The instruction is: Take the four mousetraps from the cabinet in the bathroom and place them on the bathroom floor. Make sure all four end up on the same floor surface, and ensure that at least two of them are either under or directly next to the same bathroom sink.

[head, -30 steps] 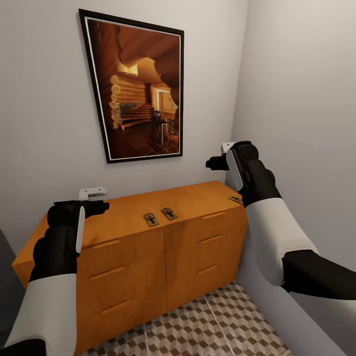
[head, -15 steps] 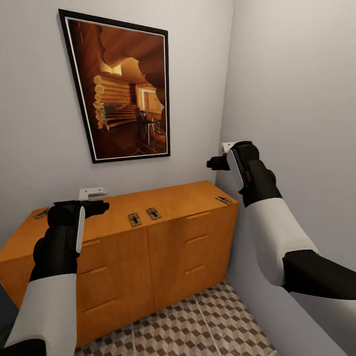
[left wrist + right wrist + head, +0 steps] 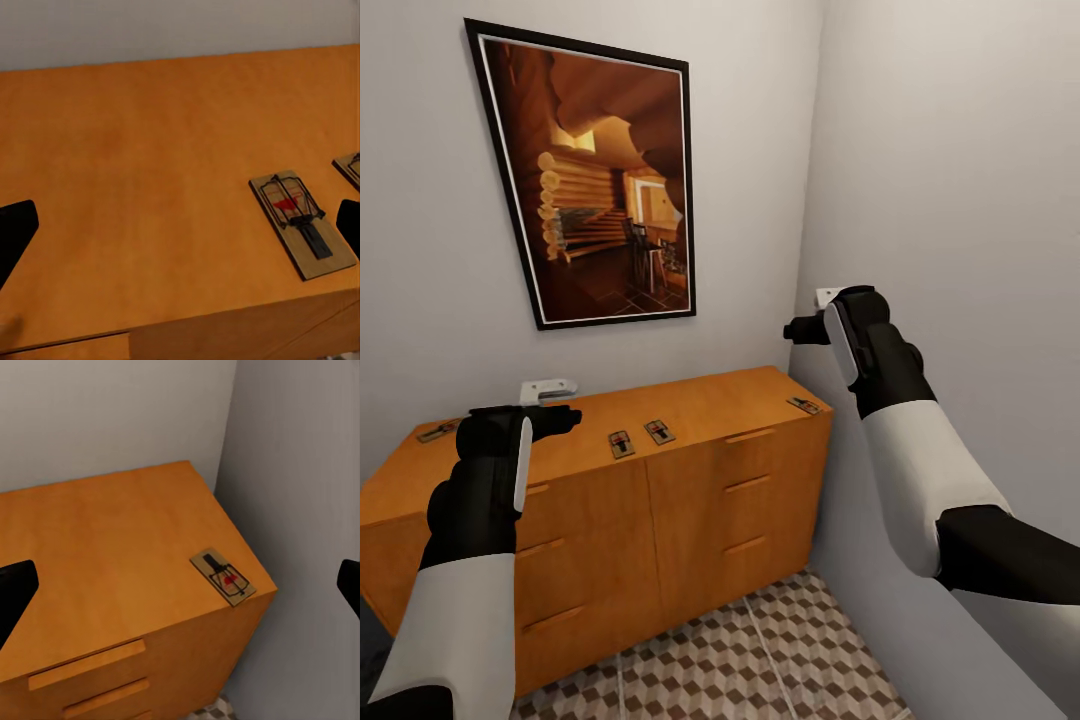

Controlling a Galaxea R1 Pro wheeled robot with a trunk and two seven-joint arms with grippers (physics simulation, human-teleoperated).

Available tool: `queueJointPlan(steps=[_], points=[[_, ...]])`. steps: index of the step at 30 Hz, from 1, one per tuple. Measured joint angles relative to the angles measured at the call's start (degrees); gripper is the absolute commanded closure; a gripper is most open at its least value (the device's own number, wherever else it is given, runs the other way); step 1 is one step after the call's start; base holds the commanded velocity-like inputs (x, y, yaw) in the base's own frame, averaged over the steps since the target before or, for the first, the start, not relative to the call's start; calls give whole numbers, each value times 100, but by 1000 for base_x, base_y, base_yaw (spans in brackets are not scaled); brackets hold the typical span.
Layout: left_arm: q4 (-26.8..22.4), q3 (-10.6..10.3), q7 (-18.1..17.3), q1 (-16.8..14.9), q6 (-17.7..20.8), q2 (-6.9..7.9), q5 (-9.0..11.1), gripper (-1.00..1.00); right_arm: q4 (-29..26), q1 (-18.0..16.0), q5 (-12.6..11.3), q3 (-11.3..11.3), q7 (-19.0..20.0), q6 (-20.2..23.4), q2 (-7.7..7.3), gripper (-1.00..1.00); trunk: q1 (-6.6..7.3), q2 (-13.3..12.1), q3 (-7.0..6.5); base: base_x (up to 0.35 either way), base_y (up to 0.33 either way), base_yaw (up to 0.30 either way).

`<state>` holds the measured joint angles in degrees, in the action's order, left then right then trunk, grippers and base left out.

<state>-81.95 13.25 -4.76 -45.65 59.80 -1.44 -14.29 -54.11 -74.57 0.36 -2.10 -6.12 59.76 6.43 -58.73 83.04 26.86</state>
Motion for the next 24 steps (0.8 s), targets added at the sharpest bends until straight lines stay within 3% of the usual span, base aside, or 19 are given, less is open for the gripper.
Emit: queueJointPlan(steps=[11,24], points=[[0,0,5,0,0,0,-9,-100,0,0,0,-1,-1,0,-6,-100,1,0,0,50,-10,0],[0,0,-1,1,-1,1,-6,-100,1,-1,-1,-1,-6,0,-8,-100,2,0,0,215,-123,0]])
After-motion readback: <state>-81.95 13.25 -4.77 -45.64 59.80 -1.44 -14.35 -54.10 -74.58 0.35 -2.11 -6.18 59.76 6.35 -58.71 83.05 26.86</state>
